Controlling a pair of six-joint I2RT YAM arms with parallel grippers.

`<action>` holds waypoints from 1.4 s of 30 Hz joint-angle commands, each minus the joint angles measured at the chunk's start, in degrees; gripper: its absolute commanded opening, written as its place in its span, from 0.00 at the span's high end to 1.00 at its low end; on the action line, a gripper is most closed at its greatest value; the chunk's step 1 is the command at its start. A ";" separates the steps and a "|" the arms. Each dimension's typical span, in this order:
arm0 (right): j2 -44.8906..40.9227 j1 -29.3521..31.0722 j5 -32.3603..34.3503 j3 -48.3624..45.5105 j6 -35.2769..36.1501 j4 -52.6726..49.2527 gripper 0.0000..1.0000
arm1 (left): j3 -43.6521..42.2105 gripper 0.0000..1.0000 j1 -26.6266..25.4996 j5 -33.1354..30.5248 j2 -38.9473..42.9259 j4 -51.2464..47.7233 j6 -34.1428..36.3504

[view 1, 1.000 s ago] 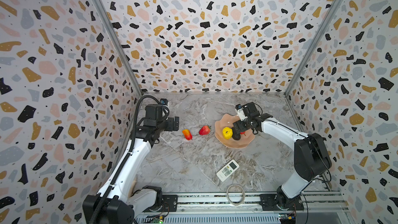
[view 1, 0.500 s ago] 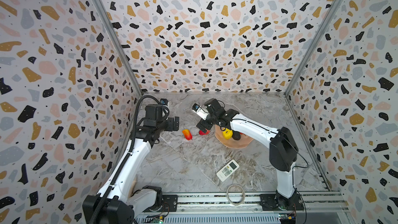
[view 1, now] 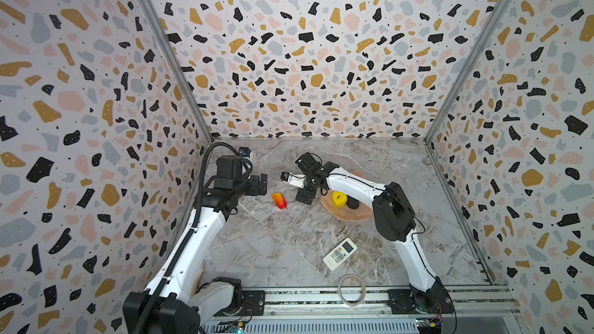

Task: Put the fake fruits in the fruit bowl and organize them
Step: 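Reach the right gripper to the red strawberry and grasp it, then carry the strawberry into the bowl and open the right gripper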

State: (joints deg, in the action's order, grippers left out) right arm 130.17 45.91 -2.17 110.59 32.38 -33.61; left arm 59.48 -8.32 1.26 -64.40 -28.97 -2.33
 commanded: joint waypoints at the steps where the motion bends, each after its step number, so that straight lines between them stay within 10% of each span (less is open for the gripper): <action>1: 0.76 -0.64 -1.33 1.91 1.74 -4.35 0.00 | -0.79 0.01 0.32 0.33 0.69 1.28 0.09; 9: 2.50 -1.61 -3.61 2.26 0.95 -4.49 0.03 | -0.69 0.00 0.32 0.33 0.50 1.29 0.05; 24: 4.11 -1.89 -4.39 8.94 -1.09 -9.05 0.44 | -0.42 0.00 0.40 0.15 0.24 1.20 0.14; 42: -25.85 -4.52 -1.31 -11.83 -10.10 -6.38 0.49 | -0.51 0.01 0.41 0.33 0.86 1.20 0.15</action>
State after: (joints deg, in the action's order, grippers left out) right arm 108.20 42.68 -5.10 102.96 25.67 -38.98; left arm 59.48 -8.29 1.23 -64.40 -28.84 -2.33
